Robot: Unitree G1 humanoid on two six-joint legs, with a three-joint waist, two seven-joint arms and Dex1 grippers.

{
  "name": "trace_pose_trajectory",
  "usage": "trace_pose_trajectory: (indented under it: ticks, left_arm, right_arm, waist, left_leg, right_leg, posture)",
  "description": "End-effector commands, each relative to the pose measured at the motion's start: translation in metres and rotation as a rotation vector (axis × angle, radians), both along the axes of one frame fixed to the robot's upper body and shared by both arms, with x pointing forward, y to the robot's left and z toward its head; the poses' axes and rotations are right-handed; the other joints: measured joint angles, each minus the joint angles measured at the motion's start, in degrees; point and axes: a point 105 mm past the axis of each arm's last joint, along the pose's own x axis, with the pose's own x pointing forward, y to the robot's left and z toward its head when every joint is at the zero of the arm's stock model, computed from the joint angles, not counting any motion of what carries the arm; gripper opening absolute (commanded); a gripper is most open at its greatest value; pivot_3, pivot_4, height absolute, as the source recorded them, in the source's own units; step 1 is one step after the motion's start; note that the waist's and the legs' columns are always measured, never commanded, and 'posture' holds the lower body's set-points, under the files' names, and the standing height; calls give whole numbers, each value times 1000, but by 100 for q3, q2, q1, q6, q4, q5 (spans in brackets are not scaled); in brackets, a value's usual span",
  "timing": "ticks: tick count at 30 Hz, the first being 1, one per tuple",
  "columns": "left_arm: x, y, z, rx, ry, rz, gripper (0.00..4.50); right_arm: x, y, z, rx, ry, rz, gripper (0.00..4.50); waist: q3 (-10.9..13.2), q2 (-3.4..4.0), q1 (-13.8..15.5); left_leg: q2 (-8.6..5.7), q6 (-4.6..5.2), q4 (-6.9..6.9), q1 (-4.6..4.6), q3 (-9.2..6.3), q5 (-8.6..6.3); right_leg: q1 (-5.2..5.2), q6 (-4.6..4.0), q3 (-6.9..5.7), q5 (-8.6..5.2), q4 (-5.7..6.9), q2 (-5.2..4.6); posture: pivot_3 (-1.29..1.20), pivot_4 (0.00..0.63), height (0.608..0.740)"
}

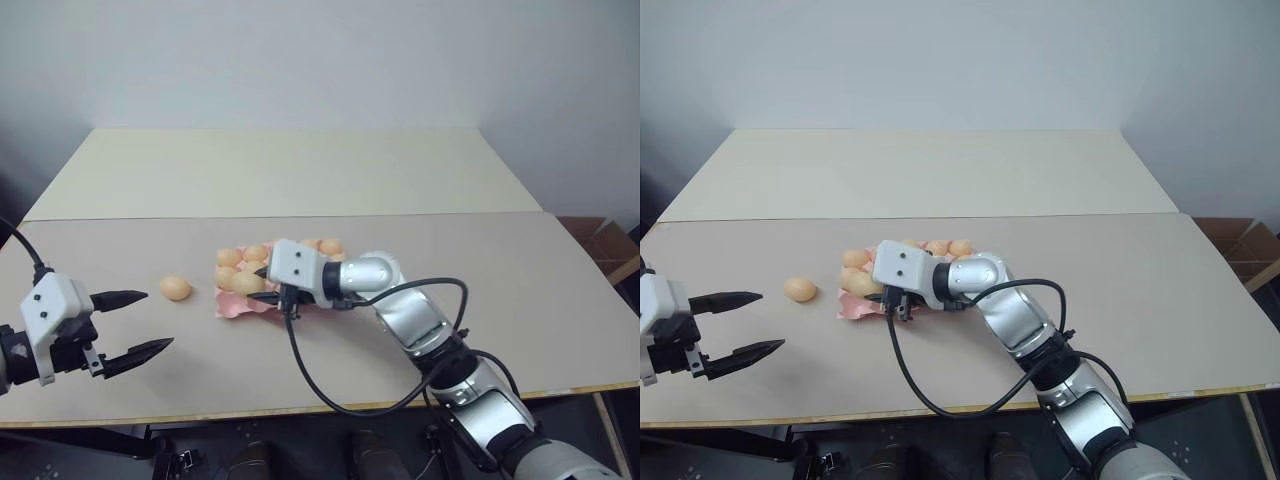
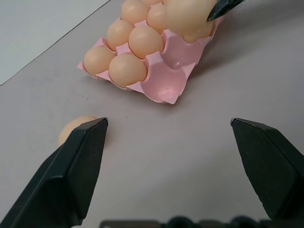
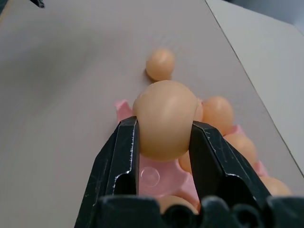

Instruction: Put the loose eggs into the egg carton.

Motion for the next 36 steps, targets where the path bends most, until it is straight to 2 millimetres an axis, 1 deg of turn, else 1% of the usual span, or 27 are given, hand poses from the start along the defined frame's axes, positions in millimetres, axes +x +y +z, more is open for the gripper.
trace_pose_trajectory:
  ticks: [1,3,4,9,14,17,19,21,23,25,26,27,29,30,32,33,36]
  left_arm:
    - [-1,0,9,20,-53,-1,4500]
    - [-1,-1,10,20,-55,0,4500]
    - [-1,-1,10,19,-57,-1,4500]
    - [-1,-2,12,9,-67,-7,4500]
    - [2,-2,12,4,-70,-7,4500]
    - [2,-3,13,4,-74,-9,4500]
    - [1,-5,13,3,-76,-11,4500]
    - [1,-6,13,3,-76,-12,4500]
    - [-1,-6,14,0,-82,-11,4500]
    - [-2,-7,14,-3,-87,-10,4500]
    - [-3,-7,14,-3,-88,-8,4500]
    - [-3,-7,14,-3,-88,-4,4500]
    - [-4,-6,13,-4,-88,2,4500]
    - [-4,-6,12,-4,-88,4,4500]
    - [-5,-6,13,-4,-92,8,4500]
    - [-6,-5,14,-3,-92,9,4500]
    - [-6,-5,14,1,-89,5,4500]
  right_arm:
    - [4,2,7,12,-70,-8,1759]
    - [5,2,7,12,-71,-10,2270]
    - [5,2,6,10,-68,-11,2606]
    - [5,0,4,-1,-78,-7,4453]
    - [7,-2,9,8,-90,-13,4485]
    - [6,-8,21,34,-92,-14,4485]
    - [-1,-20,36,70,-66,13,4485]
    - [-6,-30,45,88,-46,38,4485]
    - [-14,-54,60,100,-11,67,4485]
    - [-20,-70,68,95,6,83,4485]
    - [-24,-82,71,80,19,89,4485]
    - [-29,-96,72,50,27,94,4485]
    - [-37,-118,72,0,37,93,4485]
    - [-39,-124,72,-17,39,88,4485]
    - [-42,-136,70,-29,59,51,4485]
    - [-43,-140,69,-30,69,37,4485]
    - [-48,-145,63,-44,92,15,4485]
  waist:
    - [0,0,0]
    - [0,-1,3]
    - [0,-1,4]
    - [0,-1,8]
    - [0,-1,16]
    - [0,-1,25]
    - [0,-1,41]
    - [0,-1,79]
    - [0,-1,102]
    - [0,-1,127]
    - [0,-1,132]
    - [0,-1,141]
    - [0,-1,174]
    - [0,-1,200]
    - [0,-1,204]
    - [0,-1,202]
    - [0,-1,207]
  left_leg:
    - [0,0,0,1,0,0]
    - [0,0,0,0,0,0]
    - [0,0,0,0,0,0]
    - [1,1,0,1,0,1]
    - [1,1,0,1,-1,1]
    - [1,1,0,0,-1,1]
    - [1,2,0,0,-1,1]
    - [1,11,0,-2,-1,7]
    - [1,10,0,-2,-1,6]
    - [0,11,0,-1,-1,6]
    - [0,10,0,-1,-1,6]
    - [0,10,0,0,-1,5]
    - [0,0,0,0,-1,0]
    - [0,0,0,1,-1,-1]
    - [0,-7,0,4,-1,-5]
    - [1,-27,0,4,0,-17]
    - [2,-28,0,7,-1,-17]
  right_leg:
    - [1,0,0,0,0,0]
    - [1,0,-1,0,0,0]
    - [1,0,0,0,0,0]
    - [0,1,0,0,0,2]
    - [0,1,-1,0,1,2]
    - [1,1,0,0,0,2]
    - [0,1,0,0,0,2]
    - [1,2,0,0,-2,1]
    - [2,2,-1,0,-4,0]
    - [5,2,-3,-1,-7,-2]
    - [4,1,-4,-1,-8,-2]
    - [4,1,-3,-2,-8,-2]
    - [4,23,-4,-16,-10,-3]
    - [5,31,-3,-21,-10,-3]
    - [5,36,-2,-25,-12,-2]
    - [4,36,0,-26,-11,0]
    - [3,36,2,-27,-7,1]
  posture:
    - [0,150,740]
    - [0,150,740]
    - [0,150,740]
    - [0,150,740]
    - [0,150,740]
    - [0,150,740]
    - [0,150,740]
    - [0,150,740]
    - [0,150,740]
    - [0,150,740]
    - [0,150,740]
    - [0,150,740]
    - [0,150,740]
    - [0,150,740]
    - [0,150,740]
    - [0,150,740]
    - [0,150,740]
